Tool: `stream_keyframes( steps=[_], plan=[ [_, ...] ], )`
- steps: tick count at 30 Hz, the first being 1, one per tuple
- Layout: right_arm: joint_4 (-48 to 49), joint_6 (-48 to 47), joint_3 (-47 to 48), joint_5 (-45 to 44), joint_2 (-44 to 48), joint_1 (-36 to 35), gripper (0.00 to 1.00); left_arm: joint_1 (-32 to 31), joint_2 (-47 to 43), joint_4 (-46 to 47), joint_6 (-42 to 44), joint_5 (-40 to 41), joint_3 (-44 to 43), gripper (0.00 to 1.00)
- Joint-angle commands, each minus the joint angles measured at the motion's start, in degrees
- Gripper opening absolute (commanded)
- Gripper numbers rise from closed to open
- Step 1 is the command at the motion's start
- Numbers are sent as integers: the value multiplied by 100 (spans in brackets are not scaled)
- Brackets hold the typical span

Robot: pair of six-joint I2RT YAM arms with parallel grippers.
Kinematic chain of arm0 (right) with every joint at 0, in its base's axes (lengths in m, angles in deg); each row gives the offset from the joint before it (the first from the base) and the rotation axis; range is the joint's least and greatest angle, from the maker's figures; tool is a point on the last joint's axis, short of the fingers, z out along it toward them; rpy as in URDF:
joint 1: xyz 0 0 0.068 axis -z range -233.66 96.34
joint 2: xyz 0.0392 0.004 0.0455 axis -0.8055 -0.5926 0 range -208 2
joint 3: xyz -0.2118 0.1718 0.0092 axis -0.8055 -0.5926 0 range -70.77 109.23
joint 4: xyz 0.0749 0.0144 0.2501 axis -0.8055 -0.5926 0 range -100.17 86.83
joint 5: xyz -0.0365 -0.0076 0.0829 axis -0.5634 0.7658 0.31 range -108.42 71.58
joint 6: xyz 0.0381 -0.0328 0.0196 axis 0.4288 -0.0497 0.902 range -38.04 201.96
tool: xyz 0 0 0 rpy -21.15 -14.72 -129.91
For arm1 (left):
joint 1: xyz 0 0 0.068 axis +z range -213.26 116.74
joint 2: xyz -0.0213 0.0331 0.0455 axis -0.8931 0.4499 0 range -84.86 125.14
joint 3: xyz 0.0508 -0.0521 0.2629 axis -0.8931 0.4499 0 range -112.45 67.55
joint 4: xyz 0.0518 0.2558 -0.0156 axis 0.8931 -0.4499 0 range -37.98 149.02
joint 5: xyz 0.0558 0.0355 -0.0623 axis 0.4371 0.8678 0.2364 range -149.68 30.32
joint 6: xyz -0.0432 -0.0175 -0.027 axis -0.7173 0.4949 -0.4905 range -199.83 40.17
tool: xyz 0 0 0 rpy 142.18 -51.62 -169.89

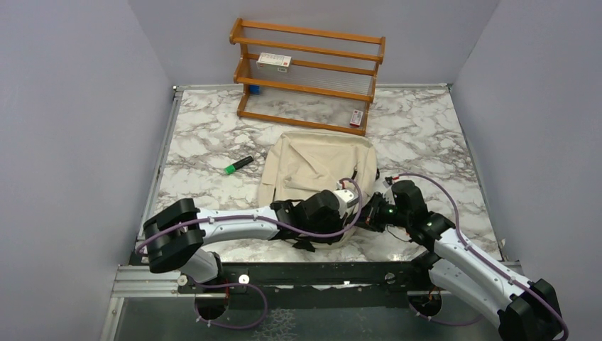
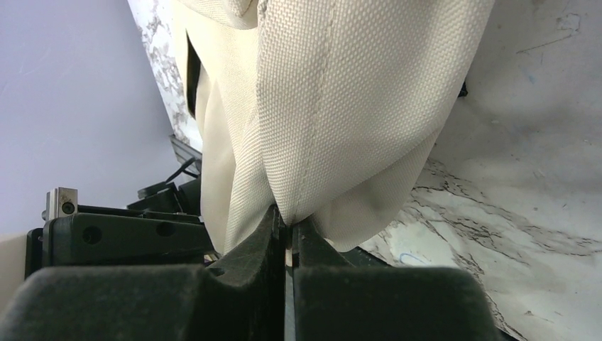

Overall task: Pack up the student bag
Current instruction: Zip the student bag at the center of the board.

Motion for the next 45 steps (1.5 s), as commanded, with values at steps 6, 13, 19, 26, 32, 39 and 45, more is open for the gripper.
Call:
stream_keyframes(
  steps=[6,13,19,26,32,39,45],
  plan=[
    [-103,-169,-59,-667,-86,84,7,-111,-641,537,-305,-444,612,21],
    [-132,-162,-61,-659,-75,84,7,-110,-605,792,-344,-387,718,0],
    [-181,-169,-68,-655,-42,84,7,-114,-572,1146,-477,-413,870,0],
    [-118,-135,-94,-599,-80,84,7,-113,-525,1534,-623,-442,959,26],
    [-124,-127,-102,-577,-71,83,7,-114,-373,1854,-776,-623,945,35],
    [-124,-96,-120,-554,-12,84,7,-114,-53,1969,-901,-584,794,38],
    [-132,-99,-112,-530,6,84,7,-113,1,1640,-992,-189,736,39]
  ],
)
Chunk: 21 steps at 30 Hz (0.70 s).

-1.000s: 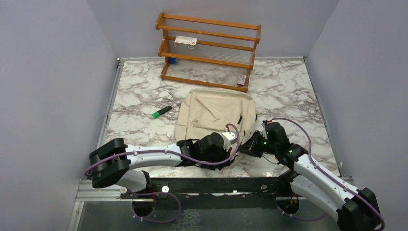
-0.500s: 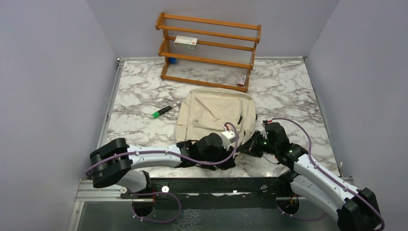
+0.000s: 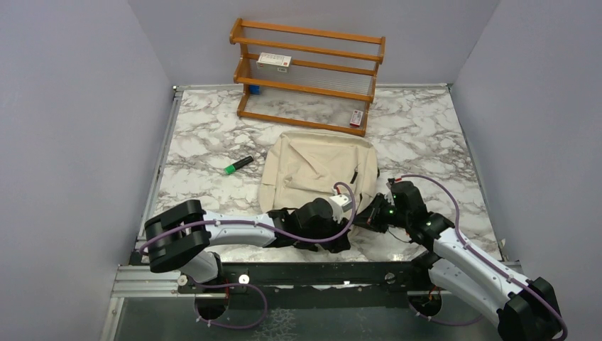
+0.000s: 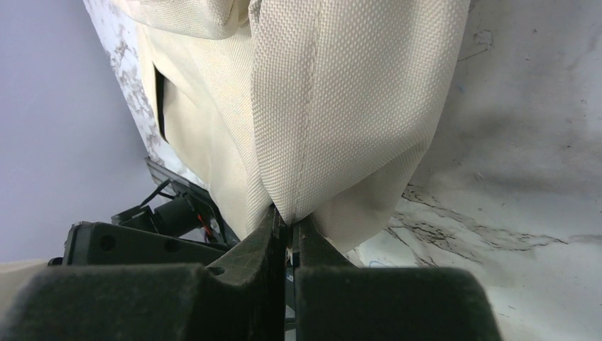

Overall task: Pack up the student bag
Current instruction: Zip the student bag at the center of the board.

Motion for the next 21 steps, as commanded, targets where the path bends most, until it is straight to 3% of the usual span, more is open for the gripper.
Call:
stream_keyframes(
  steps=[1,21],
  plan=[
    [34,6,-61,-182,77,49,7,-22,2,-211,-123,374,-182,39],
    [52,24,-78,-117,94,49,7,-16,202,-69,-29,685,-543,36]
  ],
)
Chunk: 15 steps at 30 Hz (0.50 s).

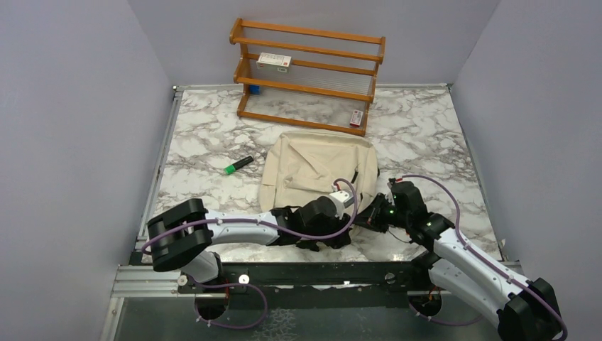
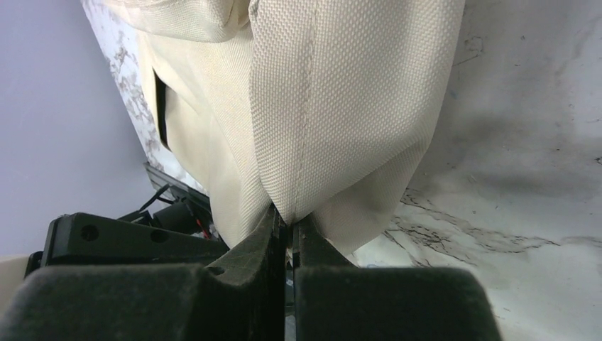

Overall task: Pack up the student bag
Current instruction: Zip the student bag at the center of the board.

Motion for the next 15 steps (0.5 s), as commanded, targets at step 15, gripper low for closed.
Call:
stream_keyframes(
  steps=[15],
  plan=[
    [29,-11,-79,-105,69,41,7,-9,124,184,205,383,-496,0]
  ],
)
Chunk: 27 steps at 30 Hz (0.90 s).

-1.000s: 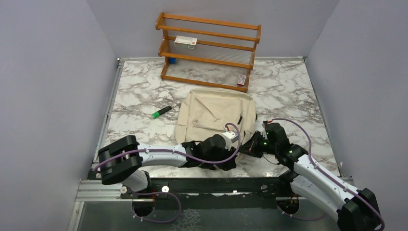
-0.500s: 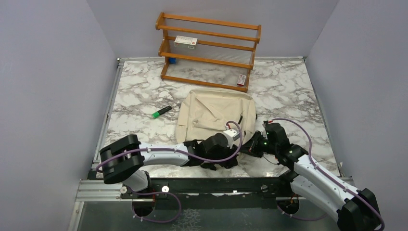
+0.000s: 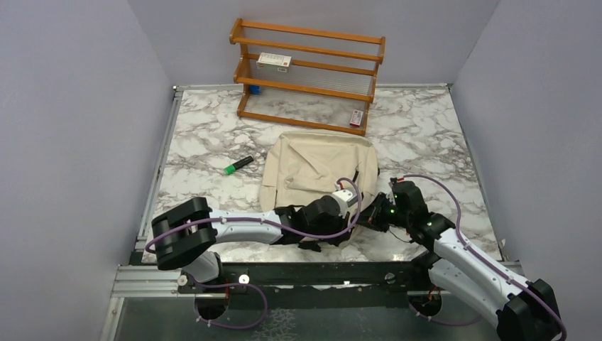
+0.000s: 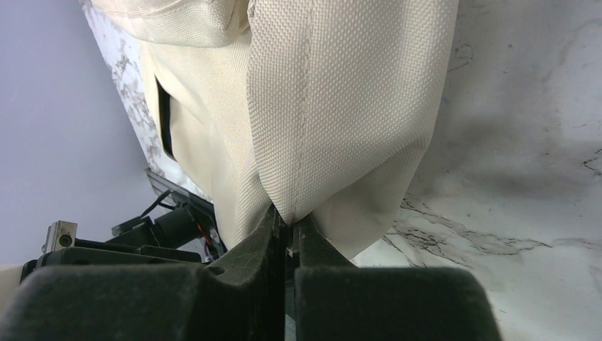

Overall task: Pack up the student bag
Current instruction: Zip the student bag at the center of the board.

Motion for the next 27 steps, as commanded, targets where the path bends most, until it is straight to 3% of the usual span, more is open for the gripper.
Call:
stream_keyframes(
  steps=[1,13,21,23,27],
  plan=[
    [31,-11,-77,-74,43,12,7,-9,-132,175,85,378,-221,0],
    [42,-3,-111,-121,66,12,7,65,-1027,77,135,326,393,0],
    [-14,46,-164,-130,169,12,7,67,-1034,206,46,-17,512,0],
    [-32,44,-180,-138,193,10,7,42,-918,259,-53,-209,482,11],
    [-40,50,-191,-130,215,12,7,-154,-822,477,-247,-244,510,23]
  ],
)
